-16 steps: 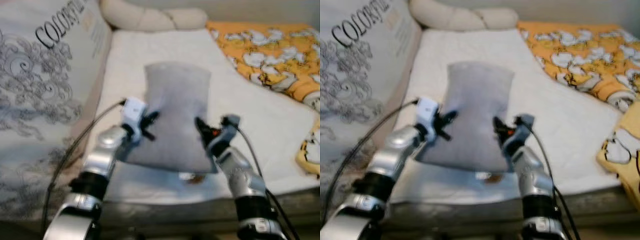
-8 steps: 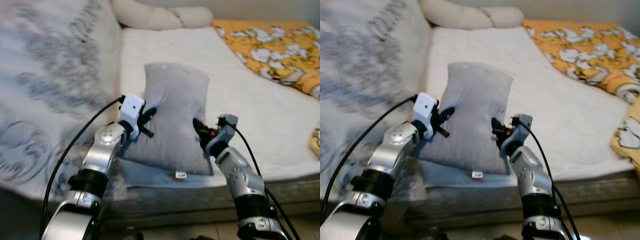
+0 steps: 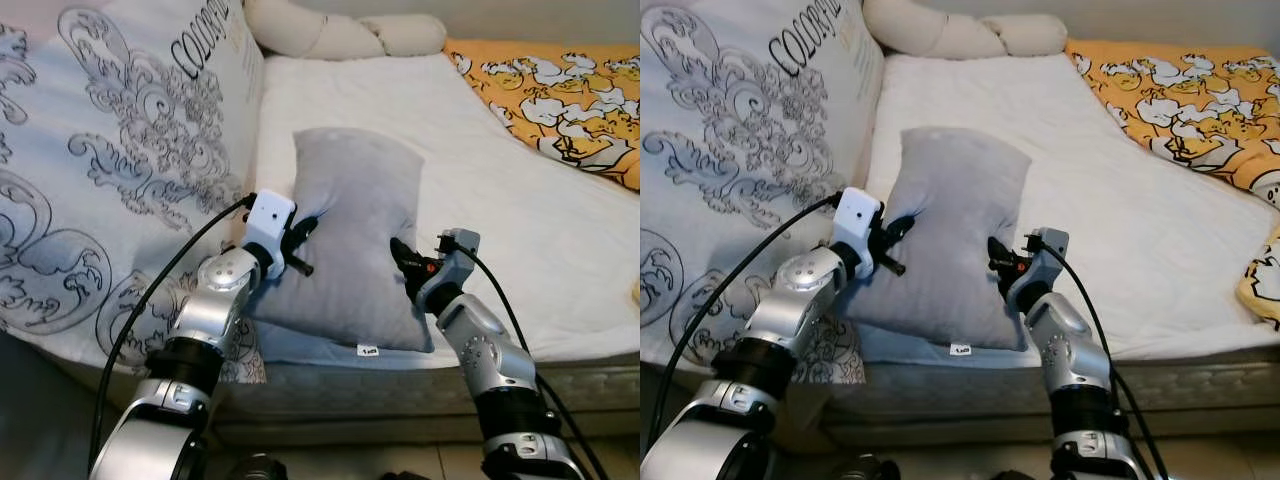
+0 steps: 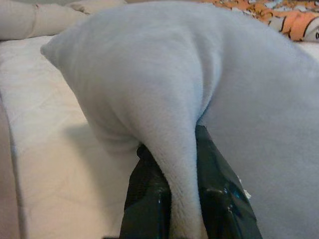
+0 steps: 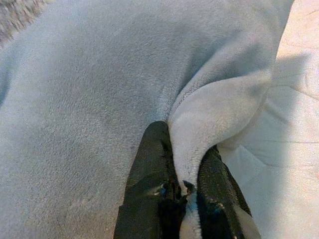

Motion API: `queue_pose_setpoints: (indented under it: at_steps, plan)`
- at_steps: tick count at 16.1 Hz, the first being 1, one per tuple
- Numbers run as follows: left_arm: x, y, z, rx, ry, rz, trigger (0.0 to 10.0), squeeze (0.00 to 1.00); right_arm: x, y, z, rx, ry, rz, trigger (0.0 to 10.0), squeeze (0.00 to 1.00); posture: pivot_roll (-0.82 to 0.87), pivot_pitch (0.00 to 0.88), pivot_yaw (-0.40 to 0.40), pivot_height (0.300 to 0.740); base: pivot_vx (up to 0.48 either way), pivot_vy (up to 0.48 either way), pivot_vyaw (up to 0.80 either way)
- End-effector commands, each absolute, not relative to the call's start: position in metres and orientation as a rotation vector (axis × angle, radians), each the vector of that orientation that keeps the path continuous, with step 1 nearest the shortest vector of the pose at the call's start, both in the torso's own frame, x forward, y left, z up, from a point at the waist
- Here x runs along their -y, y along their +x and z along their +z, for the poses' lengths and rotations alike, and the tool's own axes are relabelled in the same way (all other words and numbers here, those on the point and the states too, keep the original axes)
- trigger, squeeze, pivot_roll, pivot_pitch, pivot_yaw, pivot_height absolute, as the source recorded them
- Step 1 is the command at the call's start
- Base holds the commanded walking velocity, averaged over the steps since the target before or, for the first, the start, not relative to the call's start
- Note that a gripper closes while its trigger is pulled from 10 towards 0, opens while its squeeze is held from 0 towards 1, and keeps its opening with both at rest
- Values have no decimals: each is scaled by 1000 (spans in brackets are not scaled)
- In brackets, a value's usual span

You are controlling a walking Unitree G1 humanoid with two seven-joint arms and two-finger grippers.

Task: Clean up the room

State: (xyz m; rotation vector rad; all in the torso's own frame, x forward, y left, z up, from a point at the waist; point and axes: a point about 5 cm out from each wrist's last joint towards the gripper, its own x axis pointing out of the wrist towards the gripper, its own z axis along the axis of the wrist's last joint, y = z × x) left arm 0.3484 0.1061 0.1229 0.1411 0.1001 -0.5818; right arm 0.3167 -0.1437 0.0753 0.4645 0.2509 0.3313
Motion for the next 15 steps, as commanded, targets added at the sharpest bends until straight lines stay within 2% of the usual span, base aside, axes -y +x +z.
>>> queue_pose_setpoints:
  at_steps: [1, 3, 7, 9, 12, 15]
  plan:
    - [-106, 354, 135, -48, 160, -570, 10000, 0, 138, 322, 81, -237, 424, 355, 10000, 0, 29, 0, 2, 740, 0, 0, 800]
    - [-106, 354, 135, -45, 158, -568, 10000, 0, 138, 322, 80, -241, 420, 353, 10000, 0, 29, 0, 0, 740, 0, 0, 800]
    - [-106, 355, 134, -46, 154, -566, 10000, 0, 138, 322, 76, -263, 394, 363, 10000, 0, 25, 0, -4, 740, 0, 0, 0]
    - [-106, 355, 134, -46, 151, -563, 10000, 0, 136, 321, 76, -266, 389, 398, 10000, 0, 27, 0, -9, 740, 255, 0, 0]
    - [-110, 355, 134, -50, 141, -544, 10000, 0, 134, 321, 78, -263, 375, 425, 10000, 0, 36, 0, -19, 740, 287, 0, 800]
    - [-113, 355, 133, -53, 141, -537, 10000, 0, 134, 322, 77, -263, 390, 417, 10000, 0, 40, 0, -21, 740, 309, 0, 0]
